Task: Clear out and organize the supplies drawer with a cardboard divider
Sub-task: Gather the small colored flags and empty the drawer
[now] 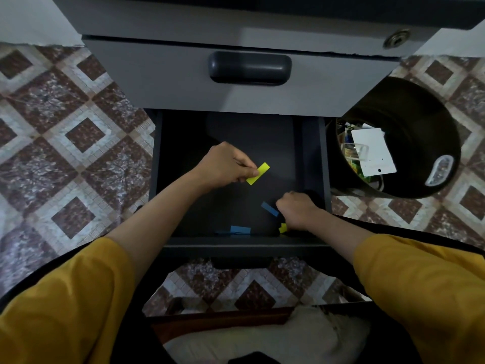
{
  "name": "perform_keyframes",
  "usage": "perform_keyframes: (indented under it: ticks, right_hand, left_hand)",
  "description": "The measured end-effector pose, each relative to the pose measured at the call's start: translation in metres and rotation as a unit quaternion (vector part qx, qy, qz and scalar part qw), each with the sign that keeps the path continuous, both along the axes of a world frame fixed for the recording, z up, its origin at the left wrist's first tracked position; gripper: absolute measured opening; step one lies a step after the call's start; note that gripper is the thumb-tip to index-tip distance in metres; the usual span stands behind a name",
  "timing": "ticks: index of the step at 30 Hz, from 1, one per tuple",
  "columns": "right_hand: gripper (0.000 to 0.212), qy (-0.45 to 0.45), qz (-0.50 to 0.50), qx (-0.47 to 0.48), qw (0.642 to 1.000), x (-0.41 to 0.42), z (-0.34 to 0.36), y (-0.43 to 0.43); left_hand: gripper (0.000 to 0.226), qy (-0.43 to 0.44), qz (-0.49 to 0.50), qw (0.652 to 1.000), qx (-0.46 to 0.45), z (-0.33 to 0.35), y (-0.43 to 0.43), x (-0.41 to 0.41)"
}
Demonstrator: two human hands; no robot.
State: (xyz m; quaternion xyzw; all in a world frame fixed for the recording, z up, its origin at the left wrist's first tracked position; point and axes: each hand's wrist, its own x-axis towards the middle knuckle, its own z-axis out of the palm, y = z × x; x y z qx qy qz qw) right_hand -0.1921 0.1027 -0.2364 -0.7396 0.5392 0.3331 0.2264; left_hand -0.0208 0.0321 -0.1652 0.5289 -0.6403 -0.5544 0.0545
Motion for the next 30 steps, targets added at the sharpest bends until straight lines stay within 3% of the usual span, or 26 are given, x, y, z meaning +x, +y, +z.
perform_keyframes:
  ticks: [7, 18, 22, 24, 26, 30]
  right_hand:
    - [0.032, 0.013, 0.062, -0.002, 0.998, 0.004, -0.001, 0.008]
    - [0.025, -0.034, -0.028, 0.022, 0.999, 0.004, 0.004, 0.008]
    - [0.017, -0.09, -0.126, -0.004, 0.988, 0.005, 0.011, -0.003]
    - [0.013, -0.13, -0.184, -0.026, 0.974, 0.005, 0.019, -0.016]
    - [0.024, -0.184, -0.259, -0.046, 0.947, 0.002, 0.034, -0.026]
    - [0.034, -0.346, -0.399, -0.073, 0.846, 0.004, 0.067, -0.033]
  left_hand:
    - [0.006, 0.002, -0.005, 1.0, -0.004, -0.002, 0.001, -0.001]
    - [0.008, -0.002, -0.013, 1.0, -0.001, -0.002, 0.002, -0.003]
    - [0.005, -0.005, 0.009, 1.0, -0.026, -0.003, 0.001, -0.001]
    - [0.004, 0.001, 0.034, 0.999, -0.03, -0.002, 0.0, -0.002]
    - [0.003, 0.016, 0.061, 0.998, -0.022, -0.001, 0.0, -0.003]
    - [0.007, 0.066, 0.117, 0.991, 0.007, 0.005, 0.002, -0.007]
